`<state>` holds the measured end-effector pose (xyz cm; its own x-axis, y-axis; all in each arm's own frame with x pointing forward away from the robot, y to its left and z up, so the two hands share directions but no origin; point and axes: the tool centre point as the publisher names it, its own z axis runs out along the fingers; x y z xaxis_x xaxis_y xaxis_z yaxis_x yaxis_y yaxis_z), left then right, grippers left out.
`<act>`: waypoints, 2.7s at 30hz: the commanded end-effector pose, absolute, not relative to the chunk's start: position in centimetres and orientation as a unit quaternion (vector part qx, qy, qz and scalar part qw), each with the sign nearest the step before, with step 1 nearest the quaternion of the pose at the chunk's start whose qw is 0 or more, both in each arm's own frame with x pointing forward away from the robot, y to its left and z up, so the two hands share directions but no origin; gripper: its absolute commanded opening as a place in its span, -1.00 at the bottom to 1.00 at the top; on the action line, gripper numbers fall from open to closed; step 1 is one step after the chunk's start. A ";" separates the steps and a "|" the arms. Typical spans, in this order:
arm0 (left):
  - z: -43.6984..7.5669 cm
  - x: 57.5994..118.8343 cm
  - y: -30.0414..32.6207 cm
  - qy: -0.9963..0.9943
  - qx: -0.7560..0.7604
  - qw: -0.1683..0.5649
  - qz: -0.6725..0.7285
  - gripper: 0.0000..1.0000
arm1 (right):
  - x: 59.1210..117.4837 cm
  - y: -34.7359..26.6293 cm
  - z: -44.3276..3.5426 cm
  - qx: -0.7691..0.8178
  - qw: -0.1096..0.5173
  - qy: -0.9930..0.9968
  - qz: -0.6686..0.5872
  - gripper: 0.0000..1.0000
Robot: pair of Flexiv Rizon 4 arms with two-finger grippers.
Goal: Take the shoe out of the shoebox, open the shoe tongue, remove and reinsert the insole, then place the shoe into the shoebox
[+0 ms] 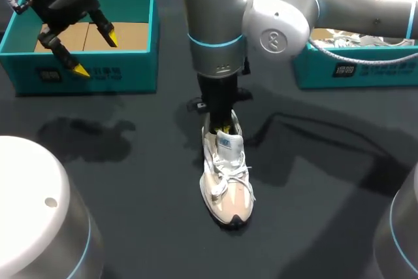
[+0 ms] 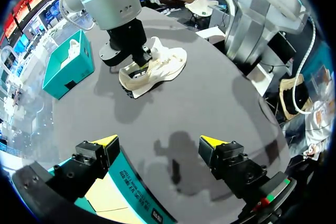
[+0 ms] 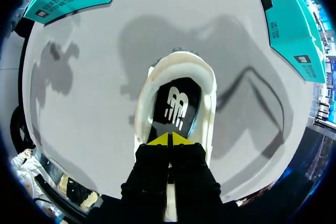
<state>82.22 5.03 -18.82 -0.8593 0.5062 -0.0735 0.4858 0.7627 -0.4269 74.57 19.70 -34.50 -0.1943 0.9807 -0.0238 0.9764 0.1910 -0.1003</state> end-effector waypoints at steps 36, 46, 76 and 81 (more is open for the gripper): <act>-18.8 82.3 5.0 -0.939 -0.265 0.024 0.220 1.00 | 71.6 19.6 -34.2 -0.665 0.033 -0.745 0.048 1.00; -18.8 82.3 5.0 -0.939 -0.265 0.024 0.220 1.00 | 70.3 19.8 -33.4 -0.675 0.024 -0.736 0.046 1.00; -18.8 82.3 5.0 -0.939 -0.265 0.024 0.220 1.00 | 63.1 20.2 -29.3 -0.726 -0.010 -0.683 0.080 -0.04; -18.8 82.3 5.0 -0.939 -0.265 0.024 0.220 1.00 | 63.6 20.0 -29.3 -0.724 -0.015 -0.685 0.081 -0.33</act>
<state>82.22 5.03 -18.82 -0.8593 0.5061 -0.0735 0.4858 0.7628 -0.4269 63.63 19.74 -29.14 0.0402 0.9906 -0.1304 0.9943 -0.0525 -0.0923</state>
